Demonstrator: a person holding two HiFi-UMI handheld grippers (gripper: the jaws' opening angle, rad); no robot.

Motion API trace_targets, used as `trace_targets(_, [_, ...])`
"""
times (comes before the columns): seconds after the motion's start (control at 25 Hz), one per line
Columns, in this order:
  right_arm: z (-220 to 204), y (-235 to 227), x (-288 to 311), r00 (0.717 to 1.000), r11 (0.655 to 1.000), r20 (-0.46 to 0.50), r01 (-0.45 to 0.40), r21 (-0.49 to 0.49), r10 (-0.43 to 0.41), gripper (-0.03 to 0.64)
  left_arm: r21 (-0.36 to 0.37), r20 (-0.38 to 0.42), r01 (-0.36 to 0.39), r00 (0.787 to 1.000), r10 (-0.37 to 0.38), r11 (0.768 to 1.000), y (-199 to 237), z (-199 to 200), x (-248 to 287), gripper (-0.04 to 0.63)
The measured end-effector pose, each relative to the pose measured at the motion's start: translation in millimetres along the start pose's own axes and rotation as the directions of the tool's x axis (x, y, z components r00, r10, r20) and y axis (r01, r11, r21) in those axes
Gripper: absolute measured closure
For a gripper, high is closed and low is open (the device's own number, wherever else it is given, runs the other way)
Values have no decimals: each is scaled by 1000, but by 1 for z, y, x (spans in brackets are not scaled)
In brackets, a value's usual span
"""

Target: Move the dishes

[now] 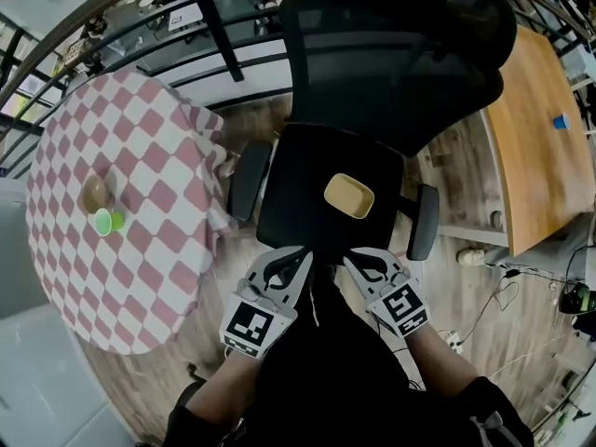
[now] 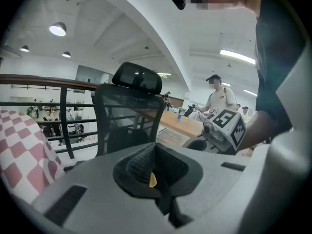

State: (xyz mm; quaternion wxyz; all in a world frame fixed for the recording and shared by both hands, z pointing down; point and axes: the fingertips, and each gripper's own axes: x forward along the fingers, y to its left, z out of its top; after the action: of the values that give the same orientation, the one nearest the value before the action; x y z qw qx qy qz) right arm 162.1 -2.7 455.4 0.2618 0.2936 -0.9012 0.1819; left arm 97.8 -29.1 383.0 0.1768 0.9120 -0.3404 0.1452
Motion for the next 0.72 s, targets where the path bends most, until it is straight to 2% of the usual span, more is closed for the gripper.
trace_targets(0.16, [-56,-17,28,998,999,-69,-6,34,8,589,-23,-89,13,996,-15,1000,10,-55,29,595])
trace_targets(0.24, [-82,-41,50,995,1000,-95,3,11,-2,589,-23,-85,8,996,-10,1000,26,-76,54,595])
trace_targets(0.36, [-119,-80,86,992,1000,-124,23,-2,-23,589,51,-94,34,995,-29,998,47,-105,91,595])
trace_targets(0.48, [-162,-93,111,986,1000,-166,31,-5,-31,589,92,-163,86,984,-70,992,56,-152,109,595])
trace_targets(0.56, [-196,-98,124,979,999,-203,31,-21,-35,589,70,-189,91,979,-76,993,63,-190,122,595])
trace_targets(0.72, [-243,-125,152,973,998,-219,68,-6,-67,588,-63,-213,26,976,-39,998,80,-255,155,595])
